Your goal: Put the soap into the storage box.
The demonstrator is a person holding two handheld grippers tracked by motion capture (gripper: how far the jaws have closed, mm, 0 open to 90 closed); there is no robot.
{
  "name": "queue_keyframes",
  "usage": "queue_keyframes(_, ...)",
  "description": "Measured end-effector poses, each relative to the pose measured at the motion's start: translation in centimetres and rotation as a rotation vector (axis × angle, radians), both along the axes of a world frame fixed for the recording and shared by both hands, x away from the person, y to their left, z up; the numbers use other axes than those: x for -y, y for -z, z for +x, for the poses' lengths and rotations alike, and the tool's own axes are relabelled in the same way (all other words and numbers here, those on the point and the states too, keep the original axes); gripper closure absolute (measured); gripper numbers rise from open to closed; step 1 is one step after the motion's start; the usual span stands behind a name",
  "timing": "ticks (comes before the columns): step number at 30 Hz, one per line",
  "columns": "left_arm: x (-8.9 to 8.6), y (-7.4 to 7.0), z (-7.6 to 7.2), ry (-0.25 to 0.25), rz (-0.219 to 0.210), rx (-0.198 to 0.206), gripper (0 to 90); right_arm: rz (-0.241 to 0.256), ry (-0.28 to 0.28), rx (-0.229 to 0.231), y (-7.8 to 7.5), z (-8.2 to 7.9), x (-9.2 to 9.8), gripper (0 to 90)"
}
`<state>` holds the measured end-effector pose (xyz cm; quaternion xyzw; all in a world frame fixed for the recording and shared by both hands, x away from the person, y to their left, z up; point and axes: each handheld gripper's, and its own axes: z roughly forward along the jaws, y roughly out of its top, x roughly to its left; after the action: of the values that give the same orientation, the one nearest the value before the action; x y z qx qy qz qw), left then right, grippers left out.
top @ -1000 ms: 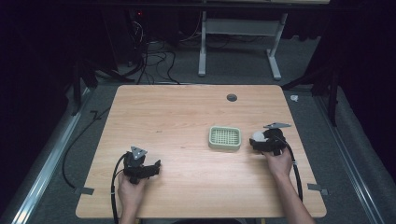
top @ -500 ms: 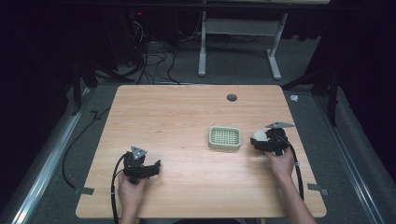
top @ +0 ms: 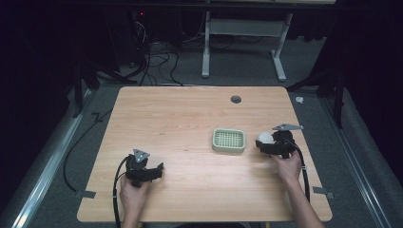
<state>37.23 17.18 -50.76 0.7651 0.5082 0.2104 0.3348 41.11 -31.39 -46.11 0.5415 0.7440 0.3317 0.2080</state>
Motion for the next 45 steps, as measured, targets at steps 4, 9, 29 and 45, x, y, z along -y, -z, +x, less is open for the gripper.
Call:
queue_keyframes(4, 0.0, 0.0, 0.0, 0.000, 0.000, 0.000, 16.1, 0.004, -0.002, 0.002, -0.1, -0.1, 0.0, 24.3)
queue_keyframes(9, 0.0, 0.0, 0.0, 0.000, 0.000, 0.000, 16.0, 0.005, -0.008, 0.004, -0.4, -0.3, -0.1, 24.3)
queue_keyframes(29, 0.0, 0.0, 0.0, 0.000, 0.000, 0.000, 16.1, 0.006, -0.065, 0.029, -2.0, -0.6, -1.8, 24.3)
queue_keyframes(45, 0.0, 0.0, 0.0, 0.000, -0.001, 0.000, 16.1, 0.028, -0.116, 0.045, -3.2, -0.5, -3.5, 24.4)
